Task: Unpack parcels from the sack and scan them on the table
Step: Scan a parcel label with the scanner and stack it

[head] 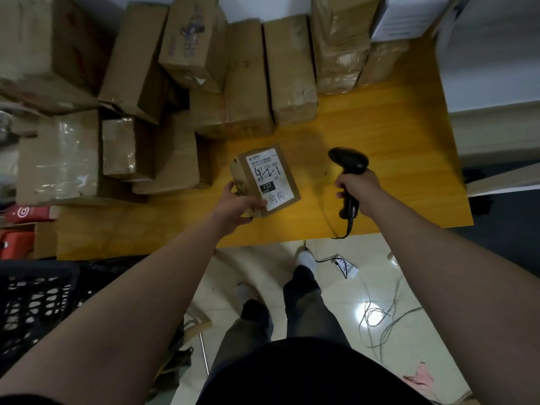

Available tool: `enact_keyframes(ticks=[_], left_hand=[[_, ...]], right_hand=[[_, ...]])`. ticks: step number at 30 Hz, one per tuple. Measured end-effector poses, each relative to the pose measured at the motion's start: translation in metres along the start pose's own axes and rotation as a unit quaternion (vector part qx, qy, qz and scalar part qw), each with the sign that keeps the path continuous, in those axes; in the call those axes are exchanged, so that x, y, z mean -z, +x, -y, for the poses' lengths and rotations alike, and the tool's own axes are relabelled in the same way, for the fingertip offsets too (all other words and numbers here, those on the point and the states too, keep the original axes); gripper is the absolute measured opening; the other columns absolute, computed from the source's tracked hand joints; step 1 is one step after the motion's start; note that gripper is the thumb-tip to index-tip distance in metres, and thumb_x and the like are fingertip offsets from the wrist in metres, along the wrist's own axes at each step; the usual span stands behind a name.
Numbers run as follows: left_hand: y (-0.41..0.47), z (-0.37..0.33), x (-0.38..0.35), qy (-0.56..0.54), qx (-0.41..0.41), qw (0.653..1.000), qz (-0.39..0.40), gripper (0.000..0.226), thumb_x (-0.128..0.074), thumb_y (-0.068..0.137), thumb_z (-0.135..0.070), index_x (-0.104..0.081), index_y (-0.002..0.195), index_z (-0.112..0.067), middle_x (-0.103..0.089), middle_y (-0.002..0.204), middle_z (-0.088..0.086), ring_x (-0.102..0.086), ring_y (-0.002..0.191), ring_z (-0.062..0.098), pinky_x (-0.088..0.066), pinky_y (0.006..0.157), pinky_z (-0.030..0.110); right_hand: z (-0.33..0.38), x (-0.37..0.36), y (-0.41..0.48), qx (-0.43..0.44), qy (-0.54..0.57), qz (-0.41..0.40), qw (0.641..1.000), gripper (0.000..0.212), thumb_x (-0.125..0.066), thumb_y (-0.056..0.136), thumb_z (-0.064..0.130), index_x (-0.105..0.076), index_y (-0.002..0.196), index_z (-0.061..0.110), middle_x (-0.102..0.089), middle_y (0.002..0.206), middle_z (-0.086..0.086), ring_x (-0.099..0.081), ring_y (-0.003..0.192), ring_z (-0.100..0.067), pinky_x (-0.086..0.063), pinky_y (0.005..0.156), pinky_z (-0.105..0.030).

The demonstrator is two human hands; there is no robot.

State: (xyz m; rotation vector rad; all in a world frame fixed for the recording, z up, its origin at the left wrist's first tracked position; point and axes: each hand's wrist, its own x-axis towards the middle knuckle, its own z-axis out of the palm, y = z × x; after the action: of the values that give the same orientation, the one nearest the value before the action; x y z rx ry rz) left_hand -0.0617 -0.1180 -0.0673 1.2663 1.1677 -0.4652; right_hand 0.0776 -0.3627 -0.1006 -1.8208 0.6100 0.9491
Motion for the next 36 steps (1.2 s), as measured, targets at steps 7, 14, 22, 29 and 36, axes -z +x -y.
enact_keyframes(ticks=[7,14,22,29,36], left_hand=[[-0.039,-0.002,0.041,-0.025,-0.063,0.998,-0.009,0.107,-0.086,0.073,0.001,-0.024,0.158,-0.020,-0.057,0.138,0.006,-0.055,0.128,0.033,-0.049,0.102,0.054],[-0.085,0.001,0.094,-0.041,-0.124,0.991,-0.026,0.096,-0.087,0.071,0.004,-0.032,0.148,-0.015,-0.055,0.107,-0.004,-0.056,0.080,0.011,-0.051,0.042,0.022],[-0.099,0.011,0.128,-0.006,-0.167,0.985,-0.035,0.105,-0.091,0.068,-0.005,-0.028,0.150,-0.018,-0.052,0.139,0.009,-0.054,0.107,0.024,-0.047,0.063,0.031],[-0.096,0.006,0.122,0.011,-0.169,0.984,-0.047,0.112,-0.093,0.066,-0.008,-0.025,0.154,-0.020,-0.051,0.142,0.008,-0.054,0.118,0.030,-0.050,0.072,0.038],[-0.077,-0.010,0.093,0.021,-0.147,0.988,-0.033,0.110,-0.093,0.067,-0.010,-0.026,0.153,-0.019,-0.053,0.133,0.006,-0.057,0.111,0.028,-0.054,0.083,0.045]], right_hand=[[0.048,-0.043,-0.100,0.149,-0.042,0.108,0.982,0.023,-0.076,0.089,0.029,-0.070,0.103,0.012,-0.067,0.061,-0.005,-0.060,0.047,-0.023,-0.047,0.045,-0.031],[0.065,-0.088,-0.187,0.203,-0.157,0.177,0.950,0.023,-0.075,0.091,0.030,-0.067,0.113,0.028,-0.067,0.064,-0.006,-0.061,0.051,-0.020,-0.047,0.048,-0.031],[0.063,-0.115,-0.231,0.225,-0.135,0.158,0.952,0.018,-0.072,0.092,0.029,-0.069,0.110,0.023,-0.063,0.062,-0.005,-0.057,0.049,-0.019,-0.046,0.046,-0.029],[0.063,-0.114,-0.234,0.223,-0.118,0.141,0.957,0.019,-0.071,0.093,0.027,-0.069,0.109,0.018,-0.063,0.062,-0.005,-0.057,0.049,-0.019,-0.046,0.047,-0.029],[0.064,-0.084,-0.200,0.196,-0.116,0.061,0.972,0.016,-0.073,0.089,0.030,-0.070,0.101,0.019,-0.069,0.059,-0.002,-0.059,0.043,-0.018,-0.045,0.043,-0.027]])
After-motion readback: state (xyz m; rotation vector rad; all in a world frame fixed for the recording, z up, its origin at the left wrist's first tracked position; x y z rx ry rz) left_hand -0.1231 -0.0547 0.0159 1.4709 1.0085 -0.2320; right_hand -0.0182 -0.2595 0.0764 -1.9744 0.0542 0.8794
